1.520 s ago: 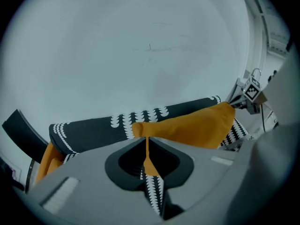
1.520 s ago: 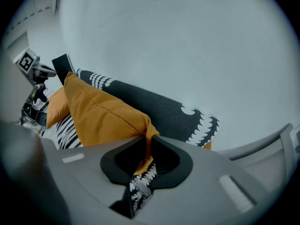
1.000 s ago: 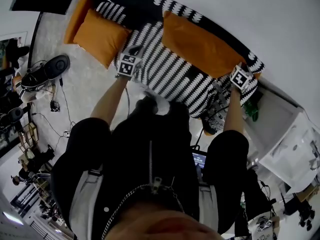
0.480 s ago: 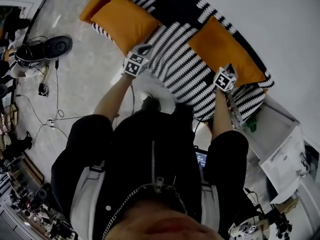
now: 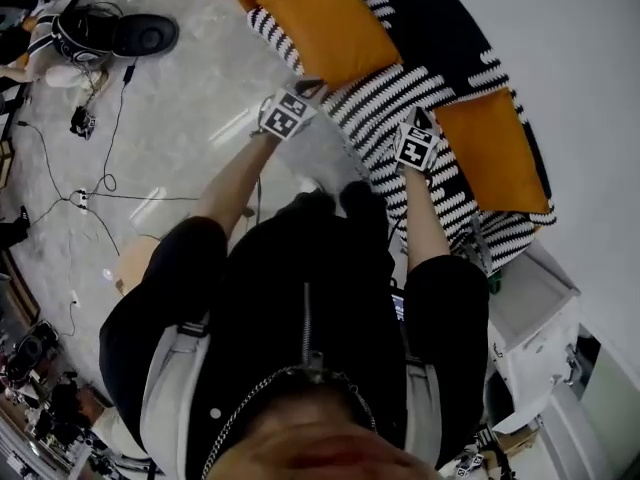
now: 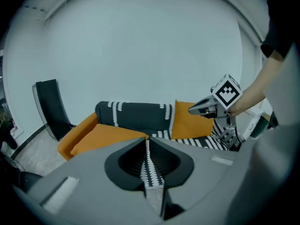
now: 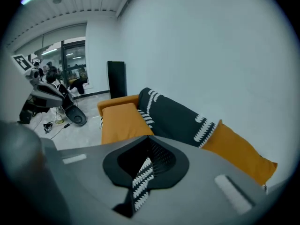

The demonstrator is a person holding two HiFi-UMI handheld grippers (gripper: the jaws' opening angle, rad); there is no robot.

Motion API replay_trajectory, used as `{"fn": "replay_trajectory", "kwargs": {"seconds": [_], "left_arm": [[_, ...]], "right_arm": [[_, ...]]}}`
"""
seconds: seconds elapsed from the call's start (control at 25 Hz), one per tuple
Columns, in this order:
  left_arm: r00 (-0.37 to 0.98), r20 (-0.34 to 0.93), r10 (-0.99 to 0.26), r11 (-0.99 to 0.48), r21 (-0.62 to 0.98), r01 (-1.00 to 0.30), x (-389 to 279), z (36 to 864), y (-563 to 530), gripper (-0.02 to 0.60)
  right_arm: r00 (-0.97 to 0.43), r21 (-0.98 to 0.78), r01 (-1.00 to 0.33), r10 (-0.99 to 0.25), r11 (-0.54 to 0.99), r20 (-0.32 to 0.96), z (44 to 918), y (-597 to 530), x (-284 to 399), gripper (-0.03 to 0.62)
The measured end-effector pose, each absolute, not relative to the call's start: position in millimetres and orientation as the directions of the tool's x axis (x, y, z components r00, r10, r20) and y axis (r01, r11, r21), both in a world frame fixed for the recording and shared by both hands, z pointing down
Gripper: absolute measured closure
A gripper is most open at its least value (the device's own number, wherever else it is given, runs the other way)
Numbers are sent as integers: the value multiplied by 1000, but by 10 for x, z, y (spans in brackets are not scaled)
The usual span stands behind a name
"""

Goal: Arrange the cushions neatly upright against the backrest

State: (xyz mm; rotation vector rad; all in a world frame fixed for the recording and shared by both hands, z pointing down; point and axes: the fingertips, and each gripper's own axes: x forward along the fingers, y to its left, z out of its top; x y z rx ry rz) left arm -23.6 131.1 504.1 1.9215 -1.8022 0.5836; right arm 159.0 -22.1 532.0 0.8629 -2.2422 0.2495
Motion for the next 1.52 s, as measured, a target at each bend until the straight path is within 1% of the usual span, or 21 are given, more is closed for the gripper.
{"fn": "replay_trajectory", "kwargs": {"seconds": [0.12, 0.2, 0.32, 0.48, 0.56, 0.64, 0.8, 1.0, 1.28, 1.4, 1.52], "left_arm": [[45, 574, -818, -28, 38, -999, -516, 5062, 1453, 546], [32, 569, -822, -7, 46, -999, -653, 5104, 1500, 546], [14, 572, -820, 21, 55, -998, -875, 5168, 1527, 546], [-9, 595, -804, 60, 66, -996, -1219, 5248, 1499, 546], [-38, 599, -800, 113, 88, -990, -1512, 5262, 1487, 546], [-59, 614, -787, 148, 96, -984, -1803, 5293, 1481, 548], [-81, 652, -754, 179, 86, -980, -2337, 5341, 1440, 548], [-87, 688, -721, 160, 42, -986, -2918, 5360, 1355, 548], [-61, 720, -692, 141, 51, -989, -3567, 5554, 1093, 549], [9, 740, -673, 58, 64, -996, -3844, 5718, 938, 549], [77, 760, -645, -50, 59, -997, -4090, 5856, 738, 549]], "right_arm": [[-578, 57, -594, -475, 802, 663, 5279, -22, 1110, 591], [-584, 69, -566, -459, 821, 669, 5300, 32, 909, 591], [-577, 57, -565, -444, 823, 686, 5412, 18, 577, 591], [-600, 51, -541, -428, 839, 676, 5567, -124, 70, 591], [-581, 79, -568, -467, 819, 667, 5622, -290, -132, 591], [-556, 64, -615, -489, 786, 672, 5664, -429, -334, 591], [-546, 18, -625, -454, 780, 704, 5772, -565, -738, 591], [-531, -2, -632, -432, 775, 729, 5855, -679, -1055, 591], [-471, 22, -687, -468, 726, 748, 5894, -844, -1095, 591], [-412, 45, -733, -496, 679, 764, 5932, -804, -1115, 591], [-319, 80, -804, -540, 590, 779, 5918, -779, -1062, 591]]}}
